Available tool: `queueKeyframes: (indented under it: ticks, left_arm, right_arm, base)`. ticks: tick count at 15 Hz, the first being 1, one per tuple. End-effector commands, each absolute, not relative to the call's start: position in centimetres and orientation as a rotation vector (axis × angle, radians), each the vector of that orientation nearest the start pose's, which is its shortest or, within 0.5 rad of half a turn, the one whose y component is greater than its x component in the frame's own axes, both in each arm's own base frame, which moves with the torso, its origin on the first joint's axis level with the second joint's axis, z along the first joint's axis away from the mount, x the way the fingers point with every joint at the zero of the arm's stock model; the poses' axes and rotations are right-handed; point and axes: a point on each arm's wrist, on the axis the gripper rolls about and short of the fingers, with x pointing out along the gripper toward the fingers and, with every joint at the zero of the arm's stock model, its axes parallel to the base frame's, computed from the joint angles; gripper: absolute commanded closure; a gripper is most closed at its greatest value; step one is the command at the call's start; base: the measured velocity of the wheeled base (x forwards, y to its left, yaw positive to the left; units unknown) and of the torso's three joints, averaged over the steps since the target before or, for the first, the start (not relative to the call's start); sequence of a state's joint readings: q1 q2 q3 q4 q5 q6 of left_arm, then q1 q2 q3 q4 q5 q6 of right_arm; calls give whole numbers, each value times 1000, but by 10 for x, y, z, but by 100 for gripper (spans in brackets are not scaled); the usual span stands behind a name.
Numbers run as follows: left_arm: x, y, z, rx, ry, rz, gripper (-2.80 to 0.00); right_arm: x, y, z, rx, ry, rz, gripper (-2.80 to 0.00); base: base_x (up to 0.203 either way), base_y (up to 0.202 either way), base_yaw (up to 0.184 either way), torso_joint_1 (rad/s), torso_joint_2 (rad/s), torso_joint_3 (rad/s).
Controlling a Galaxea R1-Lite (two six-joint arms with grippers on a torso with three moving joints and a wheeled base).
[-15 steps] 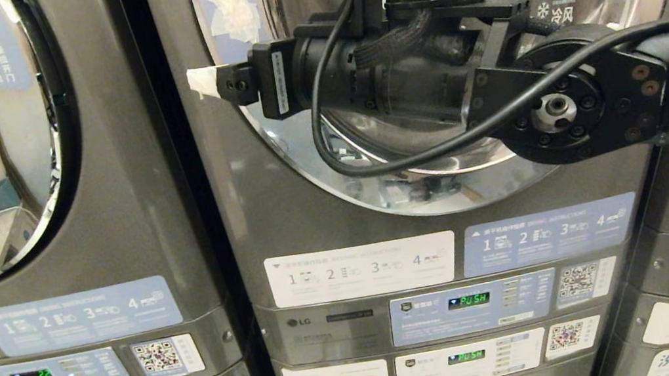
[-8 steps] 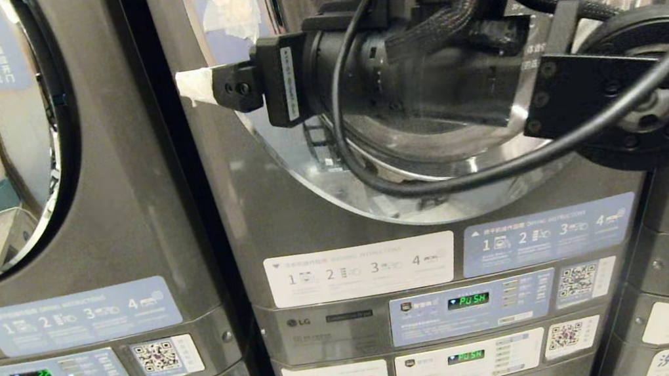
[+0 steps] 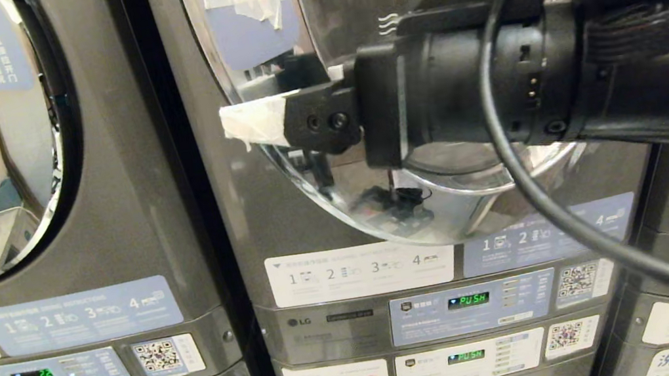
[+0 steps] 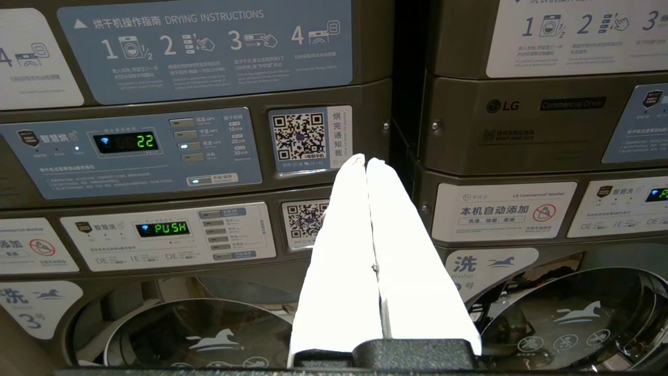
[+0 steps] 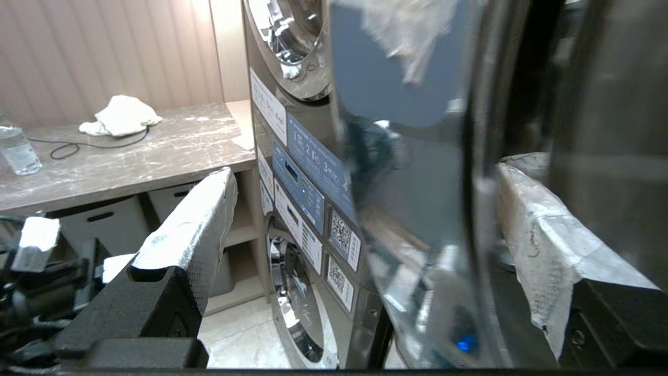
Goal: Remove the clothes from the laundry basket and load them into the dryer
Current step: Open the dryer
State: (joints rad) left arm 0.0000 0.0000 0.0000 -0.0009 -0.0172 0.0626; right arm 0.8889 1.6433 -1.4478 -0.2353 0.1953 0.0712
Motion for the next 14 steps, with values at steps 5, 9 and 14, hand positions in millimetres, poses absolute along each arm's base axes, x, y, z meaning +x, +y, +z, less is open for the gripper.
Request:
queueKeyframes:
  ticks: [5, 9, 14]
  left_arm:
    - [-23, 0, 76, 63, 1, -17, 0]
    - [-23, 0, 76, 63, -1, -17, 0]
    - [-23, 0, 76, 63, -1, -17, 0]
  right_arm:
    - [141, 181, 370, 115, -107, 1101, -280]
    - [107, 139, 370, 119, -113, 1079, -280]
    - [68, 80, 354, 120, -10, 830, -280]
  base:
    - [0, 0, 0, 0, 0, 0]
    - [0, 0, 0, 0, 0, 0]
    - [0, 0, 0, 0, 0, 0]
